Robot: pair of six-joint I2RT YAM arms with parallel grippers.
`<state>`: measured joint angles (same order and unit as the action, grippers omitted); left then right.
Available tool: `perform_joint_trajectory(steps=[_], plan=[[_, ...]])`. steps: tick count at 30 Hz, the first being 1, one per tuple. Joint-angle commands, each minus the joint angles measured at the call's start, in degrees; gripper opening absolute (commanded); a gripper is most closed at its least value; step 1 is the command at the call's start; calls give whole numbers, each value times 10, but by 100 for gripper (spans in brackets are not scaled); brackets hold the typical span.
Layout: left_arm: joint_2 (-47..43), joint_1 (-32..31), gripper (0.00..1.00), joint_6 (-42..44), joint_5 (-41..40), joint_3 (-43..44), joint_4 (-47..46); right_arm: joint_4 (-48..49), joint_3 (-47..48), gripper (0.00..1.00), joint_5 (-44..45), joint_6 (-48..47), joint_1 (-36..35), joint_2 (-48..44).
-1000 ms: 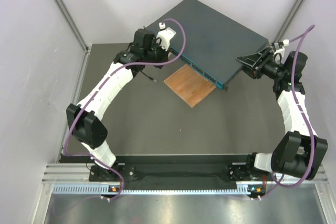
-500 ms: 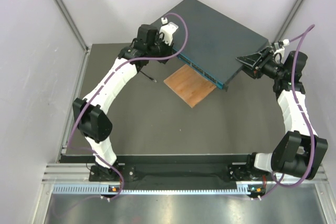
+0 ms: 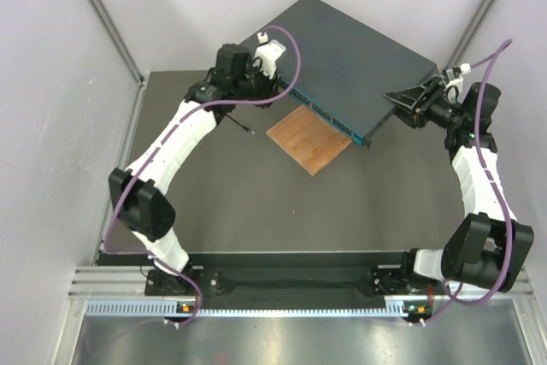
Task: Insert the plug into the switch port
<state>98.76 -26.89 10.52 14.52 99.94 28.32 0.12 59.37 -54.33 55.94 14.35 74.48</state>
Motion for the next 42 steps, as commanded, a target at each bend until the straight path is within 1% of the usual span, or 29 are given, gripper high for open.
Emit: perform_joint_trajectory(steps=[1,4,6,8,9,10,11,13,14,17,21,22,24,28,33,34,36,42], plan=[[-88,23,44,15,23,-31,-20,41,27,0,12,-114,-24,8],[-116,32,54,18,34,-59,-6,39,29,0,12,-115,-25,9],[-128,32,54,18,33,-76,-1,37,29,0,12,-116,-24,9],[-131,33,49,10,32,-86,-5,37,30,0,13,-118,-25,10],[-127,32,44,5,33,-87,-7,35,30,0,13,-118,-24,12],[-125,32,32,1,37,-88,-9,35,29,0,13,-118,-25,12],[-121,33,26,-6,42,-88,-11,34,30,0,13,-120,-25,13],[-108,32,19,-15,52,-83,-19,30,31,0,14,-123,-25,11],[-97,32,12,-23,56,-79,-22,29,32,0,14,-125,-24,11],[-83,29,1,-39,59,-67,-36,24,33,0,14,-128,-25,12],[-69,27,0,-57,74,-64,-56,19,35,0,14,-132,-24,13],[-68,26,0,-65,70,-68,-75,20,35,0,15,-132,-25,13],[-64,20,0,-81,38,-73,-84,18,35,0,15,-132,-25,14],[-55,15,0,-104,9,-78,-110,19,36,0,16,-133,-24,15],[-38,12,0,-103,-9,-71,-128,18,34,0,17,-133,-24,15],[-35,11,0,-119,-12,-70,-131,18,34,0,17,-133,-25,16],[-26,11,0,-120,-18,-63,-135,19,34,0,17,-134,-25,17],[-15,11,0,-125,-20,-53,-143,14,36,0,17,-137,-24,16]])
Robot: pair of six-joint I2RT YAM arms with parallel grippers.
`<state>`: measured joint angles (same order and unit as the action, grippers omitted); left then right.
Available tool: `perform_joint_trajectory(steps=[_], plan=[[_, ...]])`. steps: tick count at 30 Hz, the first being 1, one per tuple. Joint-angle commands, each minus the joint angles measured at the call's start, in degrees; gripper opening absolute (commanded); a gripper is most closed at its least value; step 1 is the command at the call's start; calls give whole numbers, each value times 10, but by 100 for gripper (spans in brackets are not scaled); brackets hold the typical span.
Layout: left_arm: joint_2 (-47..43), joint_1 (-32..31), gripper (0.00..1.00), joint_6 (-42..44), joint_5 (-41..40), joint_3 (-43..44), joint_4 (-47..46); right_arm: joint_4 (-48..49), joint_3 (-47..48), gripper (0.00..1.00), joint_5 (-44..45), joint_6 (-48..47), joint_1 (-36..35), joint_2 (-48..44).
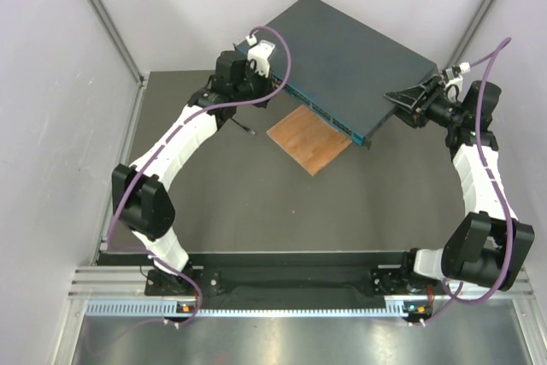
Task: Insert the plug into the switch port
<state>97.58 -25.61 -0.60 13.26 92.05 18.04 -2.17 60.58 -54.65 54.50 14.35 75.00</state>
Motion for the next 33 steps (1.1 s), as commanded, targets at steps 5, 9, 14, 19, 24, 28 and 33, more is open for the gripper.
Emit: perform_joint_trajectory(steps=[5,9,14,19,24,28,33], plan=[[-4,-2,0,-45,4,25,-63,38,20,0,22,-122,-25,13],[-4,-1,0,-91,34,27,-76,39,21,0,22,-120,-25,13],[-5,-2,0,-134,34,21,-99,40,21,0,21,-120,-25,15],[-9,-11,0,-200,-23,4,-125,42,18,0,21,-120,-25,14],[-6,-26,0,-202,-60,18,-144,41,18,0,21,-123,-25,15],[12,-34,0,-199,-68,40,-160,39,24,0,22,-127,-25,21],[31,-40,0,-206,-63,68,-171,31,31,0,23,-134,-23,26]])
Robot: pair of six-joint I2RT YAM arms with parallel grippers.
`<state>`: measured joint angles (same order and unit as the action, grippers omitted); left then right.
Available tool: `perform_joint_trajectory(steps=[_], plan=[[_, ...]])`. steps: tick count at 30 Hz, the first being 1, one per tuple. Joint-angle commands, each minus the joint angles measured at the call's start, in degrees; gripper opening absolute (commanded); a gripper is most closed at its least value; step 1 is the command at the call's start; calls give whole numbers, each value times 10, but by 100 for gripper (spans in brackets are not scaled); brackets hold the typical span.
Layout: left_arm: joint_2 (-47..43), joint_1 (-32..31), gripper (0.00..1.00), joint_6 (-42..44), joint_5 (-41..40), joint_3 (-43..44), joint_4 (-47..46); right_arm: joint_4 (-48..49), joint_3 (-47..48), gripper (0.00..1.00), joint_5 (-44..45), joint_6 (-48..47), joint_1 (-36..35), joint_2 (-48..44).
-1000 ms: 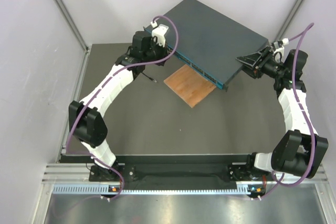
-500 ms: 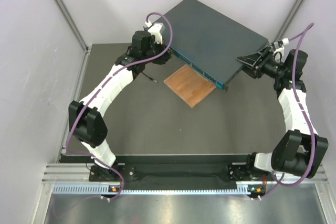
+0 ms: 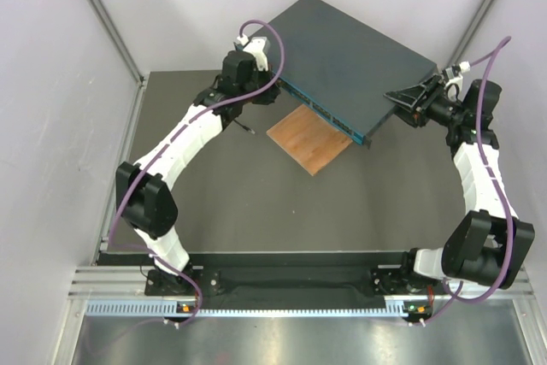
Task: Insert the plug into the switch port
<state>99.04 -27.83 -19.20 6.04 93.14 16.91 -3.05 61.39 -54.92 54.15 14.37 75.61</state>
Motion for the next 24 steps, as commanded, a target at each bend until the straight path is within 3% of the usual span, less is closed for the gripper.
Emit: perform_joint_trajectory(steps=[1,14,24], plan=[[19,-17,0,-26,12,59,-165,37,24,0,26,-132,-23,21],[41,-24,0,-51,34,91,-205,32,30,0,27,-140,-15,28],[-73,16,0,8,74,-40,-110,31,42,0,25,-147,-15,25]])
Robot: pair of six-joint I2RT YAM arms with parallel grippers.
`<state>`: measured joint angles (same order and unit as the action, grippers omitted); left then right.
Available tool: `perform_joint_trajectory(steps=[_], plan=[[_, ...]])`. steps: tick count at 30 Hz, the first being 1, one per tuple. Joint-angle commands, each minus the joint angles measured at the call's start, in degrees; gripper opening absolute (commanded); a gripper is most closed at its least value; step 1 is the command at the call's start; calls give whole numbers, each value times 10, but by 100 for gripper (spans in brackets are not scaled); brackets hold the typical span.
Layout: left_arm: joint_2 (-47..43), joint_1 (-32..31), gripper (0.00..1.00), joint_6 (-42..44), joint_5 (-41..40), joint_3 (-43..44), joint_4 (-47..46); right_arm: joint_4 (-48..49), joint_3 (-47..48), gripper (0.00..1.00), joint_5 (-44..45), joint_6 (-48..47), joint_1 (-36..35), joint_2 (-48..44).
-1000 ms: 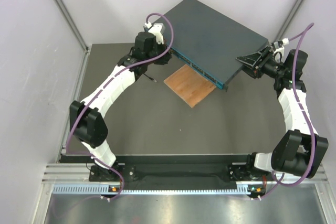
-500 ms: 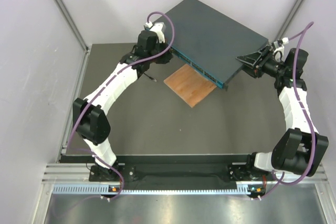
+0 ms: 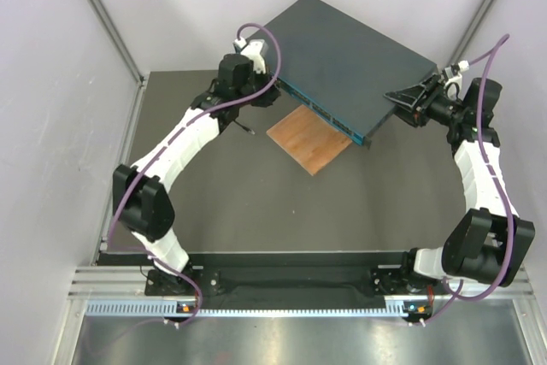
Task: Insert the plug into the switch port
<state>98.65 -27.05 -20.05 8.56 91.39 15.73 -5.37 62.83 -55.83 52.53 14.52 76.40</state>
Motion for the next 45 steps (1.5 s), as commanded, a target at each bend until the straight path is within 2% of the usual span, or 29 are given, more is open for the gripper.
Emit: perform_joint_trajectory(steps=[1,6,9,10,11,12,13,14,15,16,18,19,25,30,32,33,39,45], plan=[[-91,11,3,28,59,-33,-89,39,29,0,35,-134,-17,16],[-158,48,15,35,106,-116,-52,30,30,1,39,-147,-17,12],[-200,67,21,40,122,-145,-33,18,31,5,41,-161,-17,11],[-218,78,25,42,131,-151,-22,10,32,12,46,-168,-17,10],[-225,83,25,43,136,-156,-18,6,32,20,47,-174,-16,10],[-234,88,33,48,140,-164,-11,2,33,27,49,-183,-17,9],[-248,93,38,54,145,-168,-1,-7,34,45,51,-188,-17,9],[-254,102,43,59,158,-169,7,-13,34,55,53,-192,-16,7],[-260,106,62,66,160,-170,17,-18,35,64,54,-196,-14,6],[-268,110,72,75,163,-170,24,-30,38,79,55,-205,-13,5],[-273,127,94,81,178,-168,51,-46,42,90,56,-225,-9,1],[-273,135,99,79,186,-165,63,-65,48,99,56,-233,-8,-2],[-240,224,99,51,253,-133,136,-154,63,100,40,-315,26,-38],[-218,285,99,48,269,-111,170,-240,63,100,-25,-398,109,-71],[-213,293,99,59,241,-99,179,-290,78,100,-36,-449,125,-79],[-215,295,99,71,226,-95,187,-344,94,100,-32,-506,125,-82],[-224,302,99,124,147,-84,231,-439,106,100,17,-641,108,-135],[-270,303,99,148,135,-130,236,-460,85,100,95,-693,60,-187]])
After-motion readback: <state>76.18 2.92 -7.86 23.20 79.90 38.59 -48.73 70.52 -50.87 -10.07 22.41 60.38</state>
